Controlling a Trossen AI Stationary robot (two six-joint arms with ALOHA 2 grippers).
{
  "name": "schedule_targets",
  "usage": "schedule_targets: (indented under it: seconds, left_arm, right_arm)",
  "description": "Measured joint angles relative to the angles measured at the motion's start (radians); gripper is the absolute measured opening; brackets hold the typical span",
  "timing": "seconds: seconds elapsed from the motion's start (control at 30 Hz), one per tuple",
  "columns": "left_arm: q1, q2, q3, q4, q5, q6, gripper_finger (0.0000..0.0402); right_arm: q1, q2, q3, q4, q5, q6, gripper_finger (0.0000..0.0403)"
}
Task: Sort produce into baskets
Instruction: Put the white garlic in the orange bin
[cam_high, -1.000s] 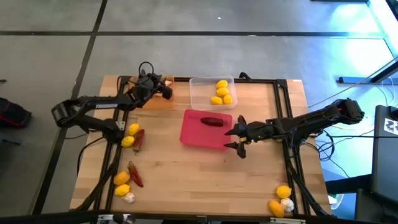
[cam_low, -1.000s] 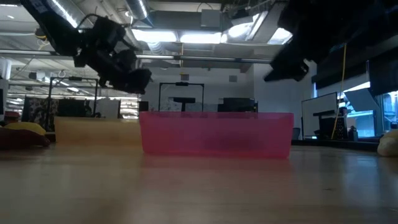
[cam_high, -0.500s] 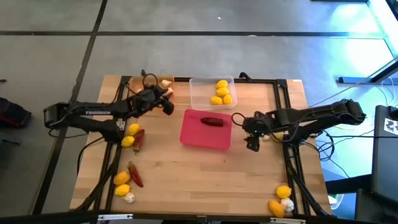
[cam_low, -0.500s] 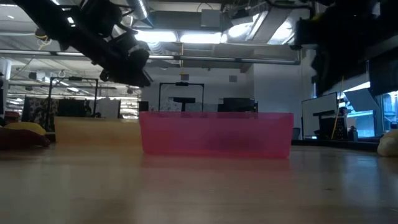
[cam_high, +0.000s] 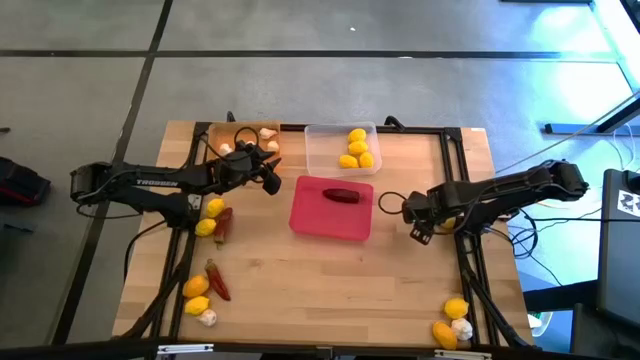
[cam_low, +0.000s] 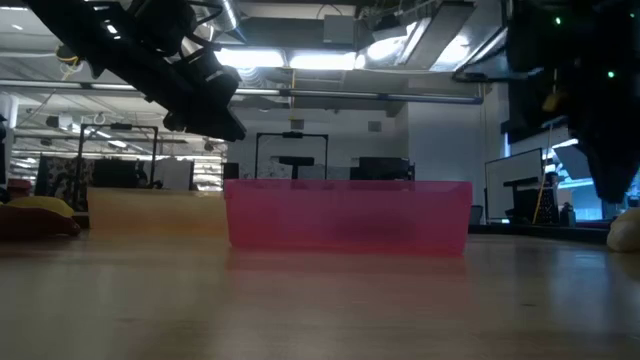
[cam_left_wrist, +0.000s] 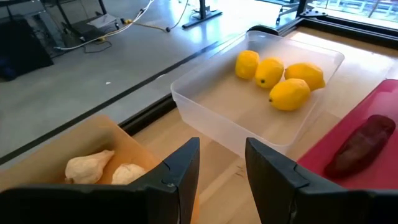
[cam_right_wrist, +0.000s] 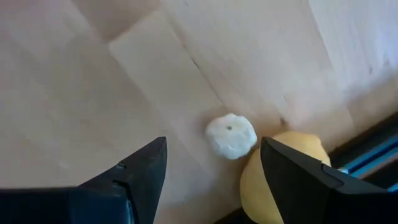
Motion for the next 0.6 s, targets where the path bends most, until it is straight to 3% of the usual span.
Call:
schedule_targets:
  seconds: [0.3,0.6]
  left_arm:
    - [0.001,0.0,0.0,0.0,0.0,0.001,0.0125]
    - [0.001,0.0,0.0,0.0,0.0,0.001,0.0125]
  right_arm:
    - [0.0,0.0,-0.102,0.072,0.007,0.059,0.0253]
    - [0.0,0.003,-0.114,0.089,0.058,0.077,0.0253]
